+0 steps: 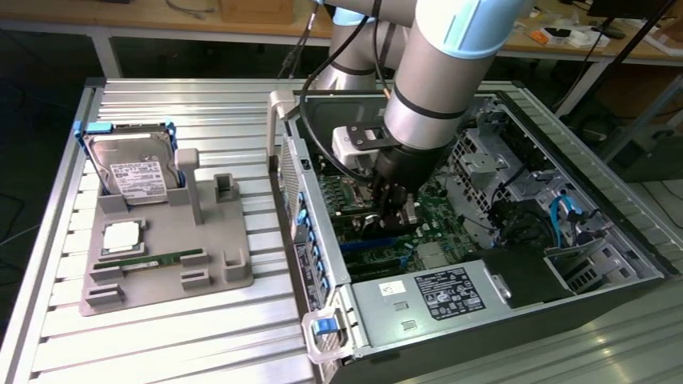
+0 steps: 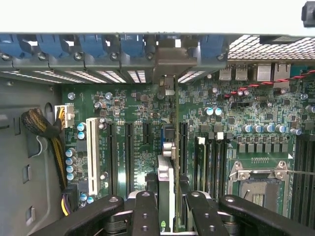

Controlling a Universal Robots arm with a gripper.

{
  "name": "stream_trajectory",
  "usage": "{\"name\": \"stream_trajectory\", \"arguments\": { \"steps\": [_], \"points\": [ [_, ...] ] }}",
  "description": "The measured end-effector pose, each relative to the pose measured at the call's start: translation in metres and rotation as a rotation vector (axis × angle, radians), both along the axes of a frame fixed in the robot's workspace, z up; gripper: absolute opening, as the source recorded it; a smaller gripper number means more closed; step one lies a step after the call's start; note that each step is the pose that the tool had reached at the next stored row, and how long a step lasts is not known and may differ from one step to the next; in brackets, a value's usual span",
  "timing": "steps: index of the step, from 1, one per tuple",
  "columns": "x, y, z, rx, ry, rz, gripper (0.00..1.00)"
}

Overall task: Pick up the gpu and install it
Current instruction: 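Insert the gpu into the slot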

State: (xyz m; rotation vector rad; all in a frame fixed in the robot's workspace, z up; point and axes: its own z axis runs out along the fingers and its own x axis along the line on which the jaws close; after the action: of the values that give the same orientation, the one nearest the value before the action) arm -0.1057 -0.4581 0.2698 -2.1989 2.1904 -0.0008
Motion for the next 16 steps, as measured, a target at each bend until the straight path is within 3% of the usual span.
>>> {"name": "stream_trajectory", "arguments": {
  "steps": [16],
  "points": [
    [-0.0022,0.0000,-0.0020,-0.0002,0.0001,0.000,0.27]
  ]
}}
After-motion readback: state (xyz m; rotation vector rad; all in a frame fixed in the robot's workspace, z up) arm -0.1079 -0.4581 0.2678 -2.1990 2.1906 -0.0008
